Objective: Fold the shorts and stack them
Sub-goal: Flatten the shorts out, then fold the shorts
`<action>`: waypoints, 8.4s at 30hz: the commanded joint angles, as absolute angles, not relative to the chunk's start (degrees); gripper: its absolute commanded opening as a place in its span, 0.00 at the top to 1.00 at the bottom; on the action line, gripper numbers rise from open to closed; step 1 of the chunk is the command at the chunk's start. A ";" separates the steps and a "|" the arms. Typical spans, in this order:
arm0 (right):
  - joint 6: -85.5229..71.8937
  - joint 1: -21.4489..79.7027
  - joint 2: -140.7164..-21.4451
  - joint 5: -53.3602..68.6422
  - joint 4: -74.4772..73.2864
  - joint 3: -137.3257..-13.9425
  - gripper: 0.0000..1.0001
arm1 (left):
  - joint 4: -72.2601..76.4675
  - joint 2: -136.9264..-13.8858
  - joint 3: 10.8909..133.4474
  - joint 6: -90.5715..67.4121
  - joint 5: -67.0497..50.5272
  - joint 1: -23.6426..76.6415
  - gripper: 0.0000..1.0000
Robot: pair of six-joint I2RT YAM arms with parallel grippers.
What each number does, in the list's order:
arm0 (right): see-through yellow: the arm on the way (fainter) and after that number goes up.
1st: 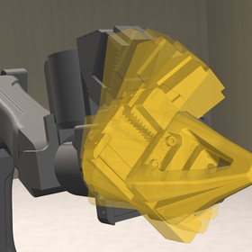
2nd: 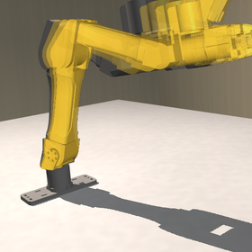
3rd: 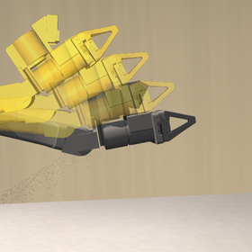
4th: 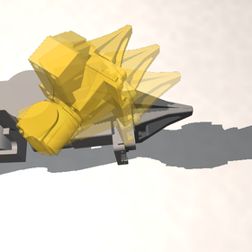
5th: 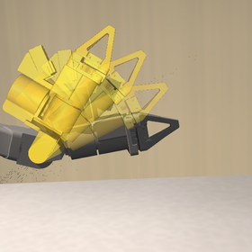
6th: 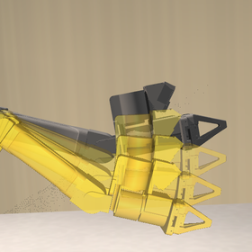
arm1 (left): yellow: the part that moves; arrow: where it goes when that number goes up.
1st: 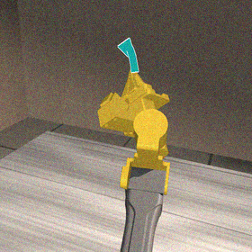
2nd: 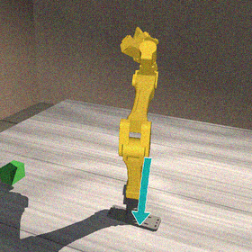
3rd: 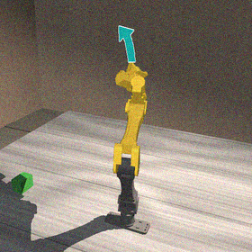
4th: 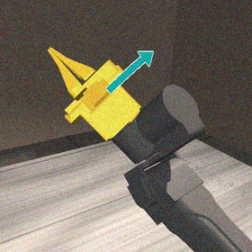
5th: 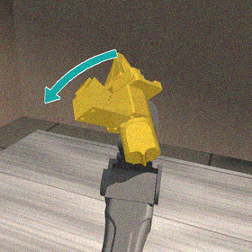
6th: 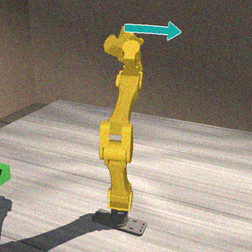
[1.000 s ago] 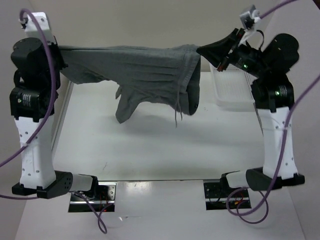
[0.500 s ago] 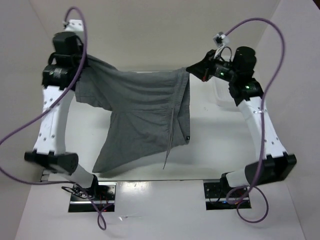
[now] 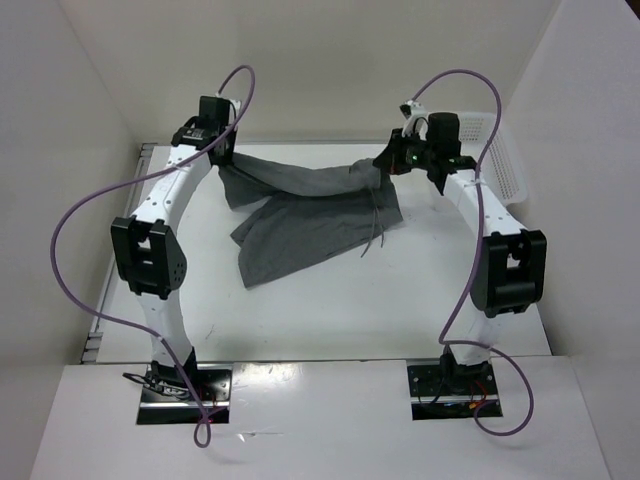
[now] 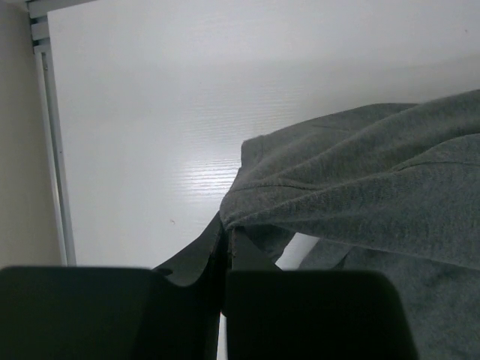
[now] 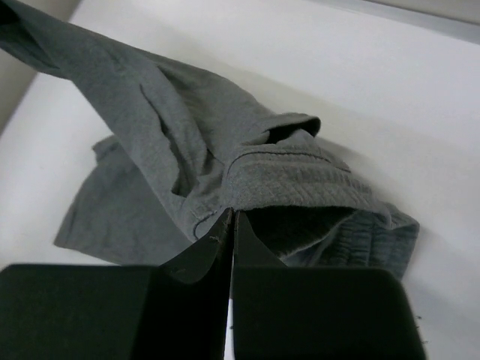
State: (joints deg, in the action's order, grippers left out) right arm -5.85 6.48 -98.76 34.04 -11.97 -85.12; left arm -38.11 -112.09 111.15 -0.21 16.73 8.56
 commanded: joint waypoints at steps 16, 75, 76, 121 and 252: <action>16.97 6.15 -98.00 27.59 -13.18 -68.74 0.61 | -41.57 -100.99 80.16 0.00 2.83 12.30 0.33; 5.27 6.15 -105.38 28.83 -8.53 -74.53 0.47 | -44.38 -119.44 90.36 0.00 -9.42 10.90 0.55; 5.27 6.15 -105.38 28.83 -8.53 -74.53 0.47 | -44.38 -119.44 90.35 0.00 -7.40 11.51 0.54; 16.79 2.12 -103.01 32.96 -17.58 -87.73 1.00 | -40.25 -98.62 89.66 0.00 17.59 12.91 1.00; 3.87 8.96 -110.22 32.17 -23.55 -104.26 1.00 | -48.78 -103.19 108.81 0.00 -2.64 -0.89 1.00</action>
